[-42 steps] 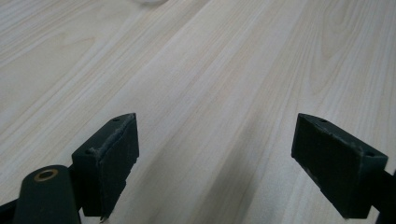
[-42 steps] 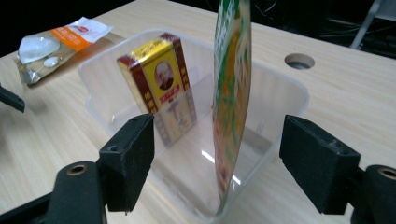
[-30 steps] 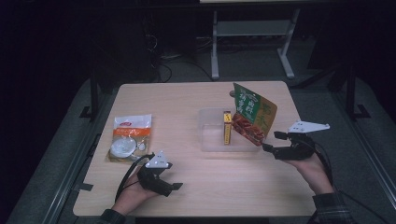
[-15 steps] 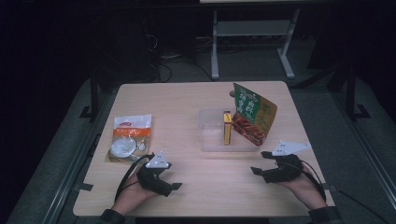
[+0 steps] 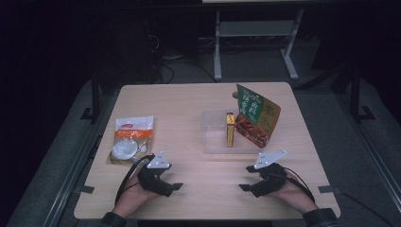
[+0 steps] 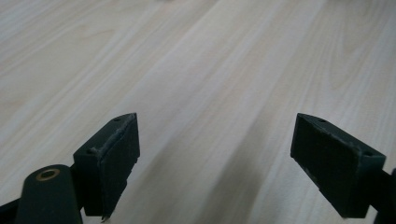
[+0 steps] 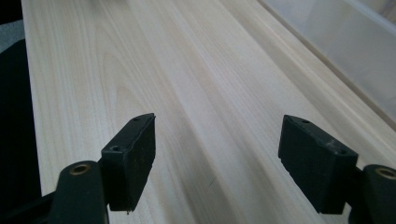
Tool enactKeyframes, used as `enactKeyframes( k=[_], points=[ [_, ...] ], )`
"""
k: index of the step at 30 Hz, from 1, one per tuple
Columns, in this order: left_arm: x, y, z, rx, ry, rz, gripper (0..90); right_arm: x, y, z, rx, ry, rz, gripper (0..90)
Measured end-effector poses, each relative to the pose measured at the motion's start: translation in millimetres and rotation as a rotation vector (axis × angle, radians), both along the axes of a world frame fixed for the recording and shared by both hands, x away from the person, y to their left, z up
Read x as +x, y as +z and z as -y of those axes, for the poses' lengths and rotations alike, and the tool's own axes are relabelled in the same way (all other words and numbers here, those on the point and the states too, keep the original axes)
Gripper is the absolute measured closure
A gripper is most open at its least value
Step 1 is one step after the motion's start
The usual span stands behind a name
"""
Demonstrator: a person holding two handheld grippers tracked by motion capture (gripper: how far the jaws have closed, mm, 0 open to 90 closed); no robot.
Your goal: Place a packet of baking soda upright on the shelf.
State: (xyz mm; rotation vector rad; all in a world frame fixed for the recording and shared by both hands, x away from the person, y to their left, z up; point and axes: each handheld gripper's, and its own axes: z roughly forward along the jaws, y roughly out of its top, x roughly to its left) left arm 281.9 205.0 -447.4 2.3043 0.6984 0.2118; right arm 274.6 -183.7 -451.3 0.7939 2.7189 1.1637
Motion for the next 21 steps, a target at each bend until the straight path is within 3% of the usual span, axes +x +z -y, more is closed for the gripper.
enactKeyframes(
  k=[2,9,16,21],
  points=[
    [2.4,2.7,-5.2,0.000,0.026,0.007,16.2,1.0,-0.1,1.0,0.008,-0.002,0.004,27.1],
    [16.4,17.2,-30.5,0.012,0.139,0.067,30.9,1.8,-3.0,0.7,-0.001,-0.003,-0.012,27.1],
    [38.6,29.2,-67.6,-0.018,0.290,0.110,56.8,3.1,-5.0,-0.6,-0.004,-0.003,-0.023,27.1],
    [55.7,34.7,-96.0,-0.004,0.406,0.122,74.6,3.9,-7.4,-3.1,-0.009,0.002,-0.031,27.1]
  ],
)
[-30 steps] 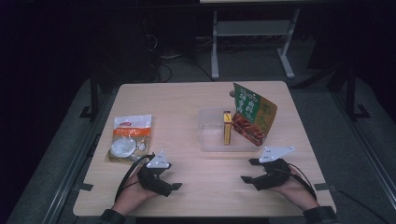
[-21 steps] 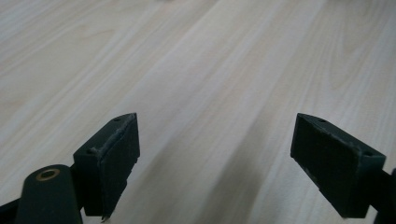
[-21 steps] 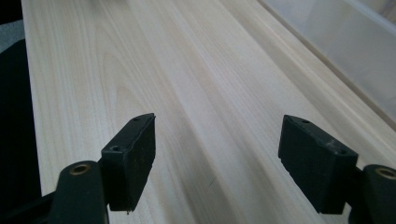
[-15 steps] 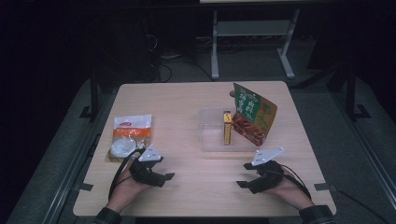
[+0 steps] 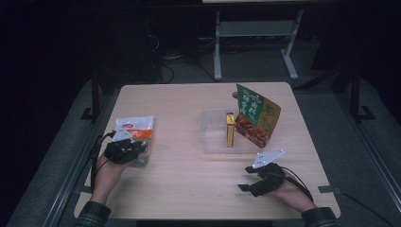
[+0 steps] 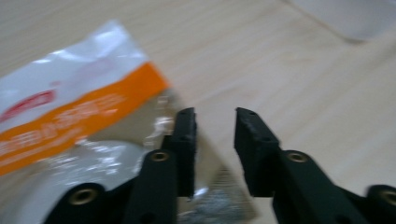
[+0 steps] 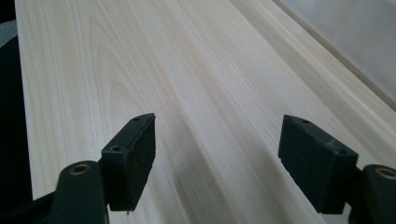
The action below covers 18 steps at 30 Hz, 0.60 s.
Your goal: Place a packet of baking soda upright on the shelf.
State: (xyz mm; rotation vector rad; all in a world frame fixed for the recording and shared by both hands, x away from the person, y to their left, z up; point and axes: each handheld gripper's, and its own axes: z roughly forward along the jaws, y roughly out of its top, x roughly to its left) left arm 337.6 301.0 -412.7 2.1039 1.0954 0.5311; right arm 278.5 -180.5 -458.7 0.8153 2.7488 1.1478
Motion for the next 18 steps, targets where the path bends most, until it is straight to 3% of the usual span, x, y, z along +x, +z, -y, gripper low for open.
enactKeyframes(
  k=[2,4,8,18],
  points=[
    [7.4,3.2,-10.7,-0.015,0.044,0.003,82.4,0.1,-0.7,-0.3,-0.003,-0.004,-0.002,27.1],
    [14.4,5.6,-21.0,0.000,0.074,0.006,89.5,0.6,-1.8,0.3,0.000,-0.006,0.003,27.1],
    [26.4,4.1,-40.3,0.025,0.147,-0.009,89.7,2.2,-3.3,1.4,0.008,-0.017,0.001,27.1],
    [35.1,-6.5,-89.5,0.002,0.325,-0.022,89.7,1.6,-4.2,1.5,0.009,-0.028,0.006,26.5]
  ],
)
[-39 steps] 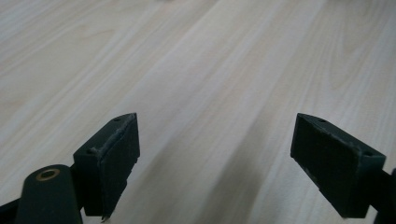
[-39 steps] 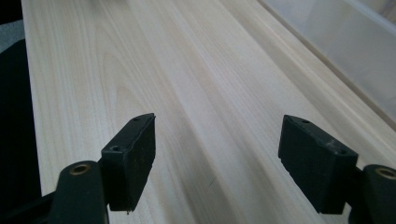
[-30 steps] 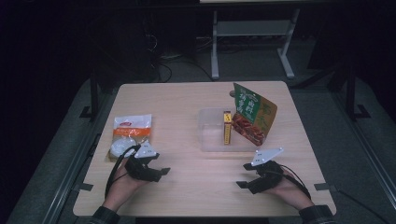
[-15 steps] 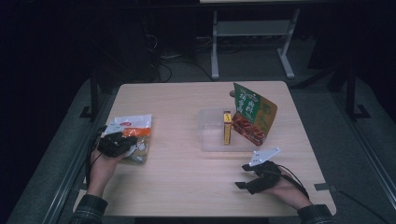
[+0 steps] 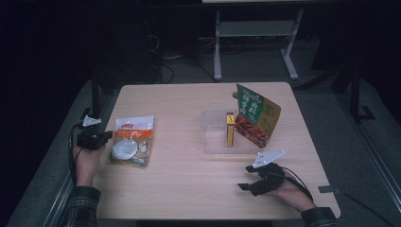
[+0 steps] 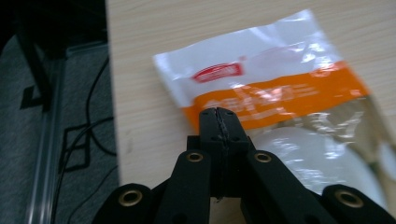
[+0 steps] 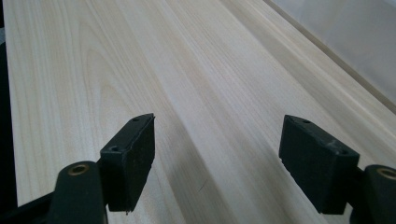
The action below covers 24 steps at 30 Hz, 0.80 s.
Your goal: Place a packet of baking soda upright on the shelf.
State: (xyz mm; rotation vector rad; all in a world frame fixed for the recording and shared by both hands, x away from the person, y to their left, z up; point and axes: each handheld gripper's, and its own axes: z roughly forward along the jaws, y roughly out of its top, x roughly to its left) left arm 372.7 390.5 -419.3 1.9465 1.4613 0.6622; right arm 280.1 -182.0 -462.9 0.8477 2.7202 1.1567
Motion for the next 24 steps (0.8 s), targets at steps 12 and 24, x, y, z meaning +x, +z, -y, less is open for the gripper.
enactKeyframes(
  k=[12,24],
  points=[
    [10.9,-20.7,4.4,-0.016,0.005,-0.078,89.7,-0.3,0.1,0.7,-0.005,-0.012,0.004,26.5],
    [6.2,-24.5,21.5,-0.075,-0.087,-0.119,89.7,-0.7,0.5,0.6,-0.010,-0.001,0.018,26.5]
  ],
)
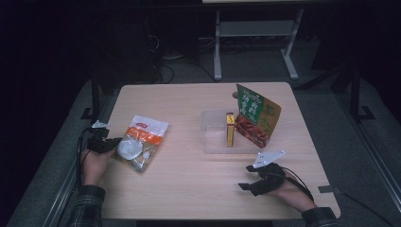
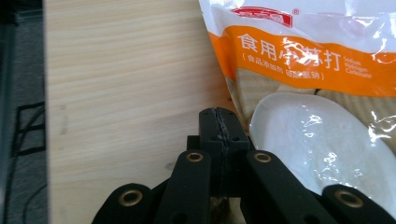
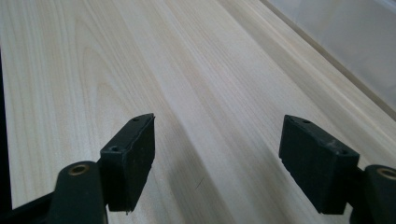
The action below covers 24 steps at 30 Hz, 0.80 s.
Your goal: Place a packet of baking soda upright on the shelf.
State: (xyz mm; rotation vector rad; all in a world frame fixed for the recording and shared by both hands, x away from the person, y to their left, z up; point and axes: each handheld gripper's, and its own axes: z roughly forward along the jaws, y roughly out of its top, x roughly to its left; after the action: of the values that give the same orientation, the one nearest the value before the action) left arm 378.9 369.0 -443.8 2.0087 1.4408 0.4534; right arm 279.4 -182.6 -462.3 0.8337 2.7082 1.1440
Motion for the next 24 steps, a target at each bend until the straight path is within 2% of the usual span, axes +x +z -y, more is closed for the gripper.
enactKeyframes(
  k=[8,12,14,22,24],
  points=[
    [-4.5,0.5,30.0,-0.018,-0.114,-0.014,89.7,-0.7,0.8,-0.2,-0.001,-0.001,-0.001,26.6],
    [-6.6,0.5,47.3,-0.009,-0.175,-0.021,89.7,-0.8,0.7,-0.1,-0.002,0.000,-0.001,26.5],
    [-7.5,0.2,54.0,-0.025,-0.194,-0.026,89.7,-0.8,0.6,0.0,-0.001,0.002,0.000,26.5],
    [-13.5,0.5,68.9,-0.032,-0.286,-0.042,89.7,-0.9,0.7,0.0,0.000,0.004,0.002,26.5],
    [-14.0,1.4,70.5,-0.041,-0.295,-0.039,89.7,-0.8,0.5,0.1,-0.002,0.006,0.003,26.5]
  ],
)
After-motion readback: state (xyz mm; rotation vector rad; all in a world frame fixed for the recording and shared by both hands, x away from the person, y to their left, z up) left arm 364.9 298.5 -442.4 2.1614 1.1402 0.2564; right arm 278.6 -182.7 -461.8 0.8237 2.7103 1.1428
